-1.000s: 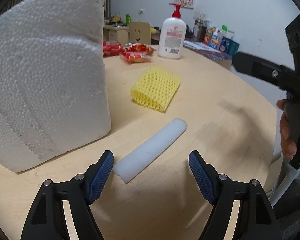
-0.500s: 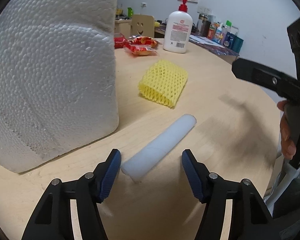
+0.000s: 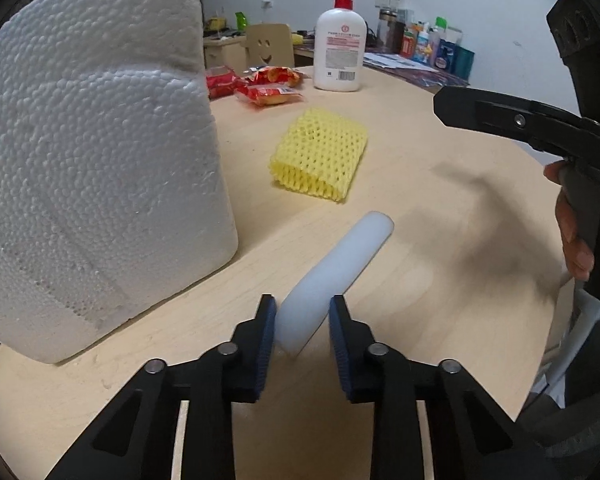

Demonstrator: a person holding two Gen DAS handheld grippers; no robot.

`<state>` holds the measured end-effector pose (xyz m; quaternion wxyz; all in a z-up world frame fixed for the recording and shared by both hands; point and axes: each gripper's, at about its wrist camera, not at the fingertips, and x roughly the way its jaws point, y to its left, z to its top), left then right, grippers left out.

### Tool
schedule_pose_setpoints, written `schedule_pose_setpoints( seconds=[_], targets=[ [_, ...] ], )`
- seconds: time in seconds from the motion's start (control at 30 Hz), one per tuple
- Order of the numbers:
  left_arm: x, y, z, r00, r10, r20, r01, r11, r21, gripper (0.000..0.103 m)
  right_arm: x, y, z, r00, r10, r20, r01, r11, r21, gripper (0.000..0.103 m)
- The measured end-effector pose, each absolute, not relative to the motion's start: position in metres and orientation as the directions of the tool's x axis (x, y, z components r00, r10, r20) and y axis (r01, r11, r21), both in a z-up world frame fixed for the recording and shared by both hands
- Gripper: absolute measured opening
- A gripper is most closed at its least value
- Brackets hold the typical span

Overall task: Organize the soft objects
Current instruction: 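Lower the left tool onto the white foam tube and close it, then lift the white foam tube with the left tool, then lower the right tool onto the yellow foam net and close it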

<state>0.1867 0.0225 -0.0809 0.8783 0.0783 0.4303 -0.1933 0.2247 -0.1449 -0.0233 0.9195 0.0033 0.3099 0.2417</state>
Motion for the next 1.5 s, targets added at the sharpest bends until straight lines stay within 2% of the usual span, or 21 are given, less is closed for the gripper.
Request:
schedule_pose_setpoints(
  seconds=[0.1,0.23,0.5,0.6,0.9,1.03,1.23,1.27,1.3,1.33,1.43,1.5],
  targets=[
    [0.183,0.028,-0.079,0.544,-0.287,-0.788,0.425,0.905,-0.036,0.017,0.224,-0.143,-0.022,0.693,0.45,-0.563,-0.447,0.881,0.153,0.103],
    [0.178,0.032,-0.073,0.51,-0.355,-0.784,0.486,0.87,-0.077,0.017,0.227,-0.141,-0.023,0.692,0.446,-0.567,-0.446,0.882,0.15,0.103],
    [0.186,0.026,-0.078,0.519,-0.316,-0.794,0.501,0.865,-0.018,0.018,0.227,-0.141,-0.024,0.692,0.448,-0.566,-0.442,0.883,0.158,0.103],
    [0.192,0.029,-0.078,0.503,-0.331,-0.798,0.501,0.865,-0.042,0.025,0.228,-0.142,-0.024,0.691,0.451,-0.566,-0.444,0.882,0.16,0.103],
    [0.2,0.039,-0.078,0.438,-0.397,-0.807,0.54,0.833,-0.117,0.027,0.234,-0.139,-0.028,0.683,0.443,-0.581,-0.442,0.884,0.154,0.103],
    [0.201,0.042,-0.078,0.416,-0.422,-0.806,0.553,0.821,-0.144,0.039,0.24,-0.135,-0.03,0.674,0.441,-0.592,-0.449,0.882,0.146,0.103],
    [0.196,0.043,-0.078,0.407,-0.454,-0.792,0.566,0.806,-0.171,0.039,0.251,-0.127,-0.032,0.662,0.445,-0.603,-0.467,0.874,0.131,0.103],
    [0.195,0.042,-0.078,0.411,-0.449,-0.793,0.569,0.806,-0.162,0.038,0.252,-0.125,-0.032,0.661,0.445,-0.605,-0.47,0.873,0.129,0.103],
    [0.194,0.041,-0.078,0.415,-0.444,-0.794,0.571,0.807,-0.152,0.033,0.254,-0.123,-0.033,0.658,0.444,-0.608,-0.474,0.872,0.124,0.103],
    [0.194,0.04,-0.078,0.418,-0.443,-0.793,0.573,0.806,-0.148,0.021,0.256,-0.122,-0.034,0.657,0.441,-0.611,-0.475,0.872,0.118,0.103],
    [0.194,0.04,-0.08,0.436,-0.425,-0.793,0.558,0.819,-0.133,0.013,0.265,-0.12,-0.037,0.652,0.427,-0.627,-0.473,0.875,0.105,0.103],
    [0.196,0.044,-0.08,0.423,-0.443,-0.79,0.55,0.819,-0.164,0.011,0.271,-0.12,-0.039,0.643,0.424,-0.638,-0.47,0.876,0.11,0.103]
  ],
)
